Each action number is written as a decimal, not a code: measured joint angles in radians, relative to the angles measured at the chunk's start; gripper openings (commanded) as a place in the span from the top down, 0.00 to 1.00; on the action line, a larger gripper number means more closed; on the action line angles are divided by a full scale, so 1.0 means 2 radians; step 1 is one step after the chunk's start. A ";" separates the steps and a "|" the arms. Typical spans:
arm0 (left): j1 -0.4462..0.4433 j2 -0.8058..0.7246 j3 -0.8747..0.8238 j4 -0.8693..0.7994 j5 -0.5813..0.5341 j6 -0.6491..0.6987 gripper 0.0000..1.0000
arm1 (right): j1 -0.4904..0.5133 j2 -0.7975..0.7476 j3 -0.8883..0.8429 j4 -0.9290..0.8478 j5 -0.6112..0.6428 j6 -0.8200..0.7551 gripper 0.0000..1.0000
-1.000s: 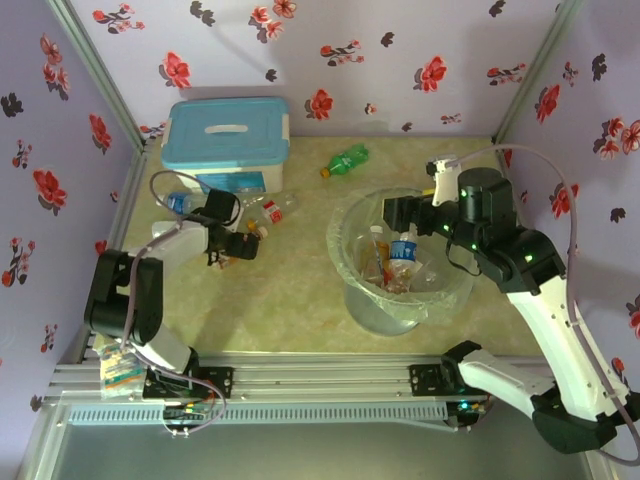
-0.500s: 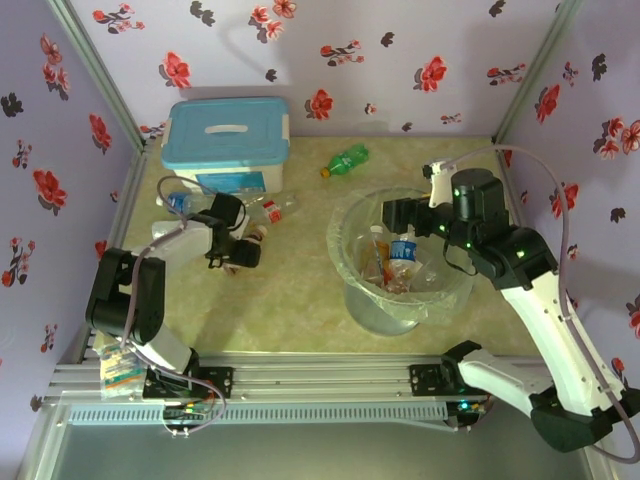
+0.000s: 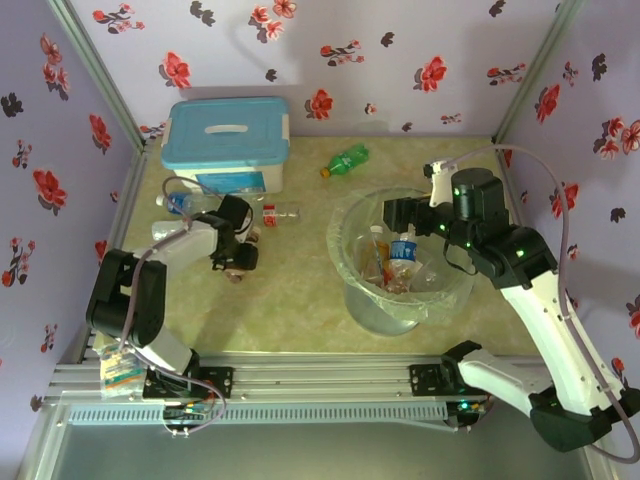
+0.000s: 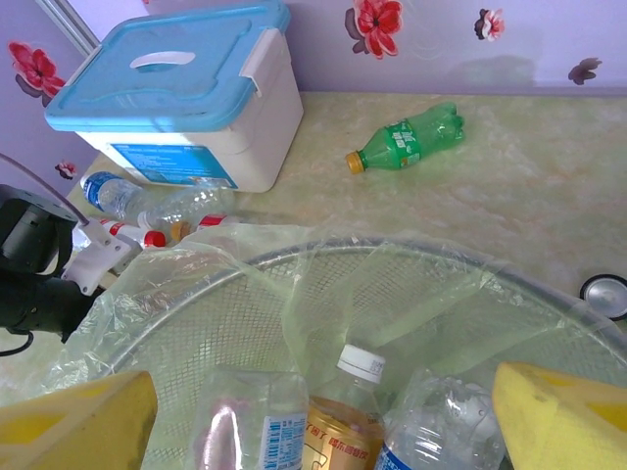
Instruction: Put the plastic bottles in the bin
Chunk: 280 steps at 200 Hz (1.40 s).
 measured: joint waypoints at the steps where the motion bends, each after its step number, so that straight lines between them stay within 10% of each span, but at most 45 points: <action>1: -0.001 0.000 0.000 -0.001 0.000 0.000 0.51 | 0.000 0.000 0.000 0.000 0.000 0.000 0.11; 68: -0.065 -0.145 0.029 -0.032 -0.003 -0.039 0.54 | 0.007 0.027 0.025 0.037 -0.047 0.026 0.12; 162: -0.170 -0.294 -0.001 0.206 0.039 -0.074 0.59 | 0.106 0.168 0.072 0.185 -0.113 0.107 0.11; 225: -0.187 -0.294 -0.002 0.257 0.063 -0.075 0.59 | 0.126 0.223 0.089 0.240 -0.161 0.144 0.27; 280: -0.191 -0.292 -0.004 0.266 0.067 -0.080 0.56 | 0.128 0.240 0.089 0.268 -0.176 0.155 0.68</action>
